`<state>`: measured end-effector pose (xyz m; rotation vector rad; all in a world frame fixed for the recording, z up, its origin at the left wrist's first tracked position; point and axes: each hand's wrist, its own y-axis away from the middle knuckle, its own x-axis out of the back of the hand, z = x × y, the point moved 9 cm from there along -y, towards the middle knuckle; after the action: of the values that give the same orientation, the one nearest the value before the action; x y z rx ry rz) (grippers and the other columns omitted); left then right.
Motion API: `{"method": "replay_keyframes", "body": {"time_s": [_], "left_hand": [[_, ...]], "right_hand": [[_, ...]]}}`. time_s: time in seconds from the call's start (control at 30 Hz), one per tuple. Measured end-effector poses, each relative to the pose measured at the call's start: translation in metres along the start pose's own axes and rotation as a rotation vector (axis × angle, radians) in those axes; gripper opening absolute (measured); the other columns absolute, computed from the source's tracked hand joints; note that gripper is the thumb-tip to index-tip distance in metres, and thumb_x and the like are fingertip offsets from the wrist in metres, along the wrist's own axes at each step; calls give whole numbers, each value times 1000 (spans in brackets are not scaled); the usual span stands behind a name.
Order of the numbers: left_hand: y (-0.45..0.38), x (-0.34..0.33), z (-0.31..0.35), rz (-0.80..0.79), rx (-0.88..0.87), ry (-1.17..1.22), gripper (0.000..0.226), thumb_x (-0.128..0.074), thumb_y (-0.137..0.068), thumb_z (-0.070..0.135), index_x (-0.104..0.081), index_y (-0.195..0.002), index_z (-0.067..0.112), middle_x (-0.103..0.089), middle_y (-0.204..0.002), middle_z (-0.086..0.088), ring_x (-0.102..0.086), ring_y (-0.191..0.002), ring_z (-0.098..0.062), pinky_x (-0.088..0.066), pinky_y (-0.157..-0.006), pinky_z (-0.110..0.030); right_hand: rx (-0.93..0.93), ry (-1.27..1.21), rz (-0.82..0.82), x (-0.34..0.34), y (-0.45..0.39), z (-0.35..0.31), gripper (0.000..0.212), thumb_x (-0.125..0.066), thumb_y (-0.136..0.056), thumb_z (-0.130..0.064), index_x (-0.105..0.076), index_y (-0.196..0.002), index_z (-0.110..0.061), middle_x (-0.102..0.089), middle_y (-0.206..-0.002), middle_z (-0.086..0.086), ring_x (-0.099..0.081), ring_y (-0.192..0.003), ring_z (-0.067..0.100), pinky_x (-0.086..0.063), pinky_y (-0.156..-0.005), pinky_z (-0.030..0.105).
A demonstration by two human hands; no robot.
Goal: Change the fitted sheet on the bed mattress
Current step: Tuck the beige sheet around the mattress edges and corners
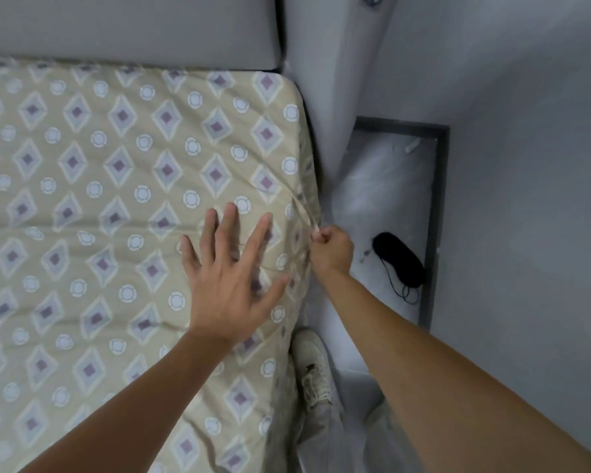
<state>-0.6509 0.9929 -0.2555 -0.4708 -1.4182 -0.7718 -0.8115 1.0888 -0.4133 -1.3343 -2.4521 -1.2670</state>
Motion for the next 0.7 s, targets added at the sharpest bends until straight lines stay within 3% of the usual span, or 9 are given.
{"method": "replay_keyframes", "body": {"time_s": [0.07, 0.13, 0.2, 0.27, 0.33, 0.4, 0.53, 0.63, 0.7], "left_hand": [[-15, 14, 4, 21, -38, -4, 79, -35, -96, 74, -12, -166, 44, -6, -175, -3, -2, -162, -28, -11, -122, -69], [-49, 29, 6, 64, -59, 0, 77, -34, -97, 74, -14, -165, 45, -10, -174, -3, -3, -162, -27, -8, -124, -67], [-86, 30, 10, 60, -54, -5, 77, -32, -96, 76, -12, -165, 47, -7, -174, -4, 0, -162, -29, -6, -124, -67], [-104, 18, 15, 33, -39, -38, 82, -35, -95, 76, -7, -165, 45, -1, -176, -6, 4, -162, -32, -5, -123, -70], [-106, 6, 17, 40, -29, -82, 88, -42, -91, 74, -5, -166, 44, 2, -176, -7, 6, -161, -34, -4, -122, -72], [-106, 1, 14, 50, -37, -86, 89, -47, -90, 71, -6, -165, 45, 3, -176, -7, 6, -161, -35, -4, -122, -72], [-108, -1, 15, 43, -46, -111, 87, -53, -91, 66, -8, -164, 49, 5, -176, -7, 5, -161, -36, -5, -121, -72], [-109, -2, 16, 23, -39, -117, 87, -51, -92, 67, -6, -164, 50, 6, -176, -6, 6, -161, -36, -5, -121, -73], [-110, -1, 18, 9, -43, -121, 86, -48, -93, 68, -5, -164, 49, 7, -176, -7, 7, -161, -36, -6, -120, -74]], "right_hand": [[-15, 7, -74, -4, -3, 1, 33, -63, -90, -1, -52, -68, -23, -65, -86, 5, -60, -83, 23, -43, -71, 26], [-36, -48, -196, -18, -5, 7, 20, -69, -83, -5, -59, -86, -23, -69, -101, 5, -67, -95, 25, -57, -84, 36], [7, -143, -212, -24, -16, 7, 37, -76, -79, -20, -62, -112, -30, -70, -121, 1, -69, -111, 23, -61, -95, 45], [13, -286, -278, -47, -23, 6, 59, -76, -88, -39, -53, -142, -35, -65, -139, -3, -64, -126, 18, -56, -105, 45], [-51, -298, -470, -91, -21, 14, 74, -57, -92, -76, -42, -156, -40, -56, -153, -4, -54, -139, 18, -44, -117, 47], [-103, -183, -577, -108, -9, 19, 85, -32, -90, -91, -37, -159, -41, -48, -160, -2, -45, -146, 20, -35, -123, 48], [-84, 111, -581, -81, 8, 18, 57, -33, -110, -52, -54, -147, -14, -59, -145, 16, -56, -133, 35, -45, -112, 49], [-75, -65, -472, -54, 17, 9, 44, -50, -105, -49, -56, -142, -25, -67, -135, 3, -62, -124, 25, -50, -109, 48], [-117, -153, -534, -51, 26, 8, 51, -58, -93, -51, -55, -141, -34, -69, -131, -4, -65, -121, 21, -52, -108, 48]]}}
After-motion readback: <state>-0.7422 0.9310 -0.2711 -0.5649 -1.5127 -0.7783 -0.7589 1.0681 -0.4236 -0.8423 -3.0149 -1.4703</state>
